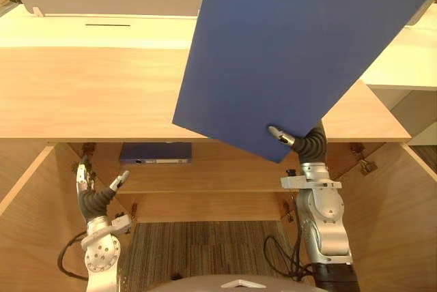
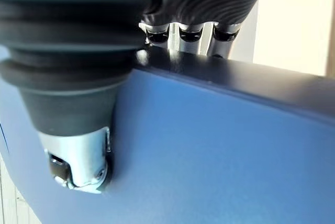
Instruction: Walk over to the cabinet, pick up the folder, carry it to the office cabinet, place the folder inside the office cabinet, then close the office cabinet door
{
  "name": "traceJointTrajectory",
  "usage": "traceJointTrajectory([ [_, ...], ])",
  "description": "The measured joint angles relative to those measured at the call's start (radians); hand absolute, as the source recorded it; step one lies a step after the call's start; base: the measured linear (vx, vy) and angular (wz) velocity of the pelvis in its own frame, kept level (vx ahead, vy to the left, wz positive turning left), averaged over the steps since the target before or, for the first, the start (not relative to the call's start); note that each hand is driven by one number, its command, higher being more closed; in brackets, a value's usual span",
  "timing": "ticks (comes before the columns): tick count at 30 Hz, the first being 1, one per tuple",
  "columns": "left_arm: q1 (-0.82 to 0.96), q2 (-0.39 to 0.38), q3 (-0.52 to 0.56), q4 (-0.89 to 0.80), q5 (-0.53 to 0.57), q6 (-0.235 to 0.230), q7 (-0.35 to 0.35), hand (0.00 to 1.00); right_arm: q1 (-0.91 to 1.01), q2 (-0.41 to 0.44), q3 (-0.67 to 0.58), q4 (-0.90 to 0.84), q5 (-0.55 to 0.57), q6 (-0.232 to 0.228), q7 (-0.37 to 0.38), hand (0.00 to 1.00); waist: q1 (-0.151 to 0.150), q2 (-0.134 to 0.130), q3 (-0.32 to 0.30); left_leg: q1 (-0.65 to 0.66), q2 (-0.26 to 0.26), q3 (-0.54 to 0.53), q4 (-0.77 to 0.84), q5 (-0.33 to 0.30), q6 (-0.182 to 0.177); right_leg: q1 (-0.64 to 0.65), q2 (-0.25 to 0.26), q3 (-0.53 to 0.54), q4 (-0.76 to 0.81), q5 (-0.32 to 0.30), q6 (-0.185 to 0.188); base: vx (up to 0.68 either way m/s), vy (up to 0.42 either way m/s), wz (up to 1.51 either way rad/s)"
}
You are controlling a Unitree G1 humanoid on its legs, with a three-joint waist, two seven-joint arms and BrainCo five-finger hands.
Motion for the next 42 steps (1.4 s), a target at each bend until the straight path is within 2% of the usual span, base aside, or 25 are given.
traceJointTrajectory([
  [10,0.0,0.006,-0.009,0.222,0.052,0.034,-0.041,0.0,0.005,-0.033,0.064,0.001,-0.034,0.005,0.0,1.0,-0.001,-0.003,-0.001,0.005,0.002,0.008,0.0,0.002,-0.002,-0.001,0.001,0.007,0.001,0.0,0.0,-0.03,-0.029,-0.02],
  [18,-0.057,0.09,-0.081,0.617,0.086,0.07,-0.083,0.0,0.009,-0.067,0.158,0.013,-0.035,0.004,0.0,1.0,-0.006,-0.011,-0.005,0.018,0.011,0.042,0.001,-0.001,-0.005,-0.007,0.006,0.04,-0.001,0.002,-0.002,-0.03,-0.027,-0.12],
  [23,-0.093,0.132,-0.119,0.771,0.103,0.082,-0.091,0.0,0.008,-0.077,0.207,0.115,-0.095,-0.001,-0.002,1.0,-0.007,-0.015,-0.011,0.023,0.017,0.059,0.001,-0.002,-0.008,-0.005,0.02,0.057,-0.014,0.014,-0.005,-0.03,-0.041,-0.12],
  [29,-0.124,0.169,-0.177,0.868,0.115,0.086,-0.092,0.0,0.007,-0.112,0.293,0.205,-0.155,0.01,-0.002,1.0,-0.015,0.003,-0.007,0.024,0.021,0.072,0.007,-0.006,-0.013,-0.004,0.023,0.065,-0.022,0.022,-0.004,-0.03,-0.027,-0.07],
  [30,-0.127,0.175,-0.188,0.881,0.125,0.086,-0.092,0.0,0.005,-0.117,0.306,0.207,-0.171,0.014,-0.003,1.0,-0.015,0.018,0.002,0.024,0.022,0.083,0.009,-0.007,-0.015,-0.014,0.024,0.076,-0.01,0.022,-0.004,-0.04,-0.013,-0.27],
  [32,-0.151,0.18,-0.196,0.906,0.142,0.087,-0.09,0.0,-0.024,-0.127,0.332,0.212,-0.195,0.015,-0.012,1.0,-0.016,0.023,0.017,-0.008,0.028,0.109,0.058,-0.028,-0.016,-0.065,0.022,0.104,0.053,0.007,-0.012,-0.07,0.003,-0.37],
  [33,-0.162,0.188,-0.209,0.917,0.143,0.087,-0.09,0.0,-0.055,-0.138,0.353,0.214,-0.216,0.014,-0.019,1.0,-0.019,0.04,0.042,-0.07,0.034,0.118,0.145,-0.064,-0.017,-0.117,0.022,0.116,0.11,-0.006,-0.015,-0.11,-0.008,-0.25],
  [34,-0.174,0.19,-0.212,0.919,0.144,0.087,-0.089,0.0,-0.074,-0.139,0.362,0.216,-0.227,0.014,-0.025,1.0,-0.025,0.037,0.052,-0.099,0.039,0.122,0.191,-0.082,-0.013,-0.139,0.022,0.119,0.14,-0.014,-0.015,-0.17,-0.026,-0.25],
  [35,-0.201,0.191,-0.217,0.924,0.144,0.087,-0.087,0.0,-0.118,-0.149,0.383,0.235,-0.248,0.014,-0.041,1.0,-0.031,0.05,0.09,-0.154,0.051,0.133,0.287,-0.118,-0.013,-0.184,0.023,0.128,0.203,-0.031,-0.013,-0.22,-0.029,-0.24],
  [37,-0.25,0.19,-0.23,0.939,0.143,0.086,-0.08,0.0,-0.181,-0.162,0.417,0.282,-0.294,0.014,-0.061,1.0,-0.034,0.07,0.13,-0.255,0.071,0.141,0.428,-0.173,-0.009,-0.283,0.031,0.142,0.323,-0.074,-0.011,-0.25,-0.023,-0.17],
  [39,-0.313,0.195,-0.245,0.938,0.143,0.085,-0.074,0.0,-0.252,-0.181,0.463,0.334,-0.34,0.015,-0.082,1.0,-0.035,0.088,0.183,-0.405,0.099,0.141,0.604,-0.245,-0.015,-0.436,0.038,0.143,0.485,-0.138,-0.021,-0.3,-0.012,-0.01],
  [42,-0.364,0.195,-0.248,0.936,0.143,0.085,-0.064,0.0,-0.308,-0.204,0.507,0.362,-0.394,0.017,-0.085,1.0,-0.032,0.111,0.225,-0.566,0.128,0.139,0.734,-0.275,-0.012,-0.59,0.046,0.14,0.598,-0.156,-0.024,-0.23,-0.006,-0.07],
])
